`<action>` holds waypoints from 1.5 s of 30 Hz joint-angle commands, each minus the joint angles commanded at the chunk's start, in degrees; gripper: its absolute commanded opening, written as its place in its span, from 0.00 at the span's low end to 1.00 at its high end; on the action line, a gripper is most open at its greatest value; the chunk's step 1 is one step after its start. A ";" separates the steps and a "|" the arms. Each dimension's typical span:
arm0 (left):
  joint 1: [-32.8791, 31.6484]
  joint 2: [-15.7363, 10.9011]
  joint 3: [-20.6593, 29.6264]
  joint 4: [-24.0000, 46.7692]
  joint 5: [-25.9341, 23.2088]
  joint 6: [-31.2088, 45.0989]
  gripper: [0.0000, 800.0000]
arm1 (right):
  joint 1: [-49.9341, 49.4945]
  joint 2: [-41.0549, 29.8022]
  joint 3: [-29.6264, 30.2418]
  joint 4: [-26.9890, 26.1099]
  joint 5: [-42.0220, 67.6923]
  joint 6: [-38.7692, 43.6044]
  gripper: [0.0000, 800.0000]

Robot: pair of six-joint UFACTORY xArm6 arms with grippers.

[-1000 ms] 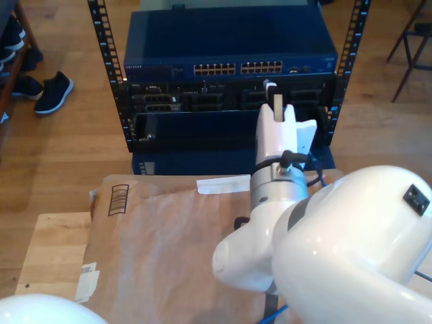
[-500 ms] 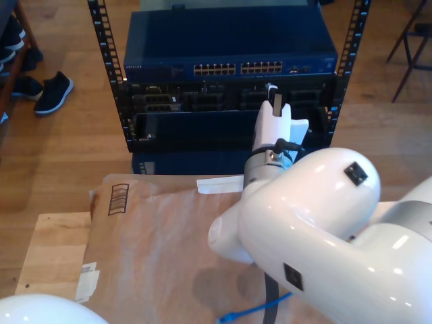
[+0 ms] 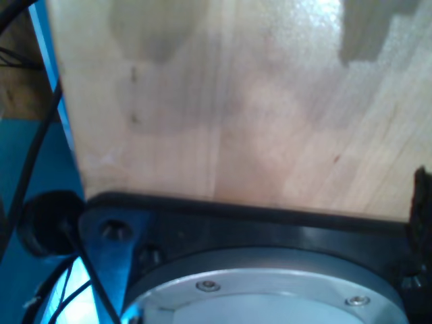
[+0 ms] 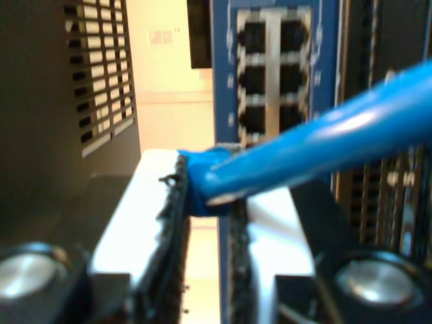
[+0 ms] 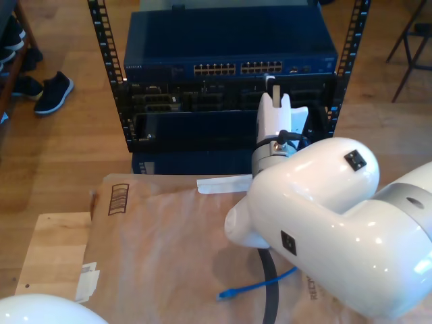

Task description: Grab the cable and plug it in

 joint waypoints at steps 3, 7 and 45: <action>0.00 0.00 0.09 0.00 0.00 0.00 1.00 | -1.32 0.62 -0.18 -0.88 0.00 0.09 0.00; 0.00 0.00 0.00 0.00 0.00 0.00 1.00 | -2.73 1.58 -1.58 -2.02 0.00 0.09 0.00; 0.00 0.00 0.09 0.00 0.00 0.00 1.00 | -3.69 4.22 -6.51 -2.46 0.44 0.44 0.00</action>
